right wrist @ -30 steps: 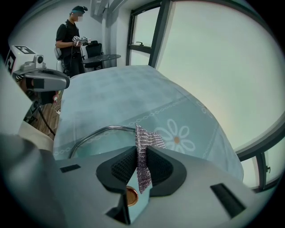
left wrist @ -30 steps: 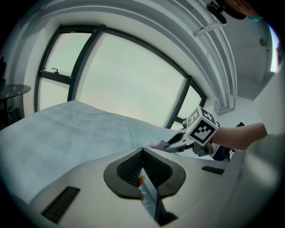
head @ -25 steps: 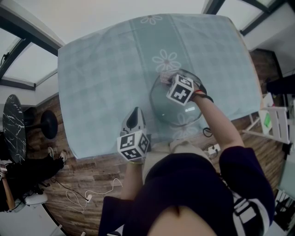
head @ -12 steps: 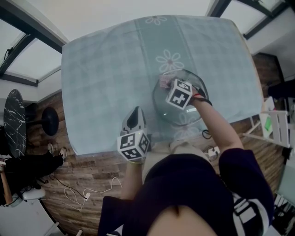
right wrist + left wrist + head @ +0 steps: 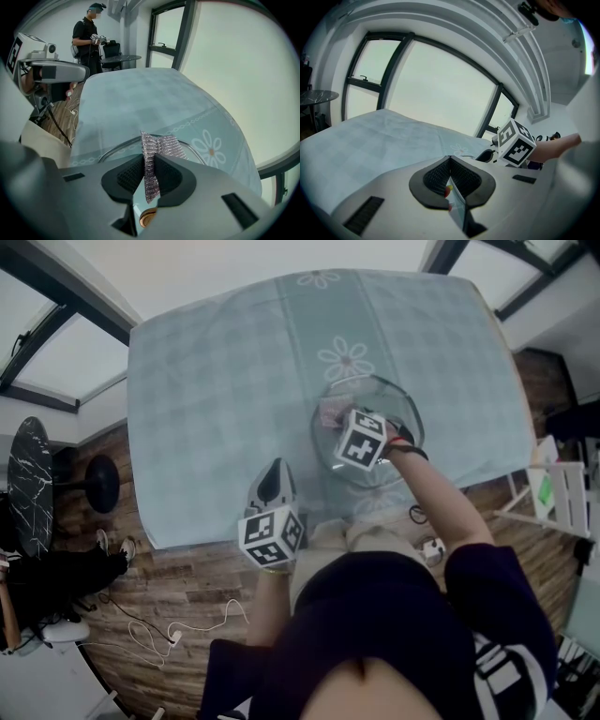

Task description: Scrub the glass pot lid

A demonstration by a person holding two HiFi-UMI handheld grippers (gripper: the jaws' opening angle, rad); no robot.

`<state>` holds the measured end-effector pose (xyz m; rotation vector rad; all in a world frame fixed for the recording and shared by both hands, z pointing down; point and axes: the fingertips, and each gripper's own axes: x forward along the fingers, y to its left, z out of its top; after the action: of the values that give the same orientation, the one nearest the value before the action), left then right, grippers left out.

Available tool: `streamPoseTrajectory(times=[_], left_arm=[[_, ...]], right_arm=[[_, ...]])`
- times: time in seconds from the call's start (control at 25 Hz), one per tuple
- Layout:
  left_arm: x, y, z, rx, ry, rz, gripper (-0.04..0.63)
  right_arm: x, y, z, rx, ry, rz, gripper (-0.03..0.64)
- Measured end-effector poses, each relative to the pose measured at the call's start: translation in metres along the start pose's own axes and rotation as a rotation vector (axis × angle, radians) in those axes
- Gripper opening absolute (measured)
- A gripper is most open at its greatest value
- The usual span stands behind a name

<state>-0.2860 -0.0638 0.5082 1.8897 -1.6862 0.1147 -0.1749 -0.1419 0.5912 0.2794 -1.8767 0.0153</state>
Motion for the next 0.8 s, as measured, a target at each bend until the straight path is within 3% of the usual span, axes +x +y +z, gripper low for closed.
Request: streamPoseTrajectory(times=[0.8], left_arm=[[-0.028, -0.017, -0.019, -0.019, -0.020, 0.037, -0.002]], right_arm=[[-0.006, 0.051, -0.014, -0.090, 0.000, 0.049, 0.066]])
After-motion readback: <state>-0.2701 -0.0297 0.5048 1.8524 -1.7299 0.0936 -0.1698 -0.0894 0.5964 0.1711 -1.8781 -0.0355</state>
